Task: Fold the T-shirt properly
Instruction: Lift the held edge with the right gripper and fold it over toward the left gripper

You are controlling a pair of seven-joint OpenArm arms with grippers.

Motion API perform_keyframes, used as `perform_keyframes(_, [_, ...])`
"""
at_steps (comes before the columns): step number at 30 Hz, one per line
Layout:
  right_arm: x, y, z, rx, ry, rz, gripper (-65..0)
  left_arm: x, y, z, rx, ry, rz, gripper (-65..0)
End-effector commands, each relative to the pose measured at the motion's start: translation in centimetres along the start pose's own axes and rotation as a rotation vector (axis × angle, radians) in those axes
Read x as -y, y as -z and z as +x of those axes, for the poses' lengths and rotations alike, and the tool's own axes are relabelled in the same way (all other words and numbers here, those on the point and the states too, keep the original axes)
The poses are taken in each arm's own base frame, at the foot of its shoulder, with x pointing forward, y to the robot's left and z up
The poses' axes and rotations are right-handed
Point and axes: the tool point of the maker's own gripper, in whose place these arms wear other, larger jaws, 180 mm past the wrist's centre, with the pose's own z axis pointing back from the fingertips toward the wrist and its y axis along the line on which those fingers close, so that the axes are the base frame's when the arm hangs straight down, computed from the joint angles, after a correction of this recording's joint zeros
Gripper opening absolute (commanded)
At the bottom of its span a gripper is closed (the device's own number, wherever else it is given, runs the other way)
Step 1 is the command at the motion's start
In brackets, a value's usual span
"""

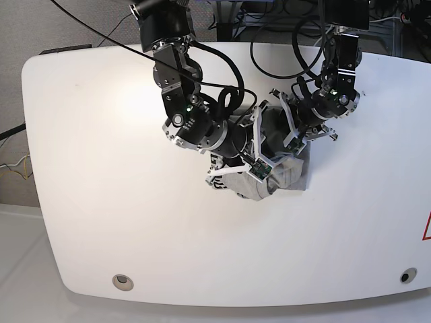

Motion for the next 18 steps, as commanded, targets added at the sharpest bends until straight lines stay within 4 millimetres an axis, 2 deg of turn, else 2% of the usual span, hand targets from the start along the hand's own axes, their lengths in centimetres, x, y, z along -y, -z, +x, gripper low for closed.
perform_keyframes(1, [-0.1,0.0,2.1,0.081,-0.003,0.012,-65.0,0.8,0.1,-3.1,-0.131,0.026,-0.015,-50.9])
perform_keyframes(18, [-0.5,1.5,1.4,0.085,0.031,0.050,-65.0,1.1,0.0,-3.4,-0.135,0.026,-0.019,-50.9])
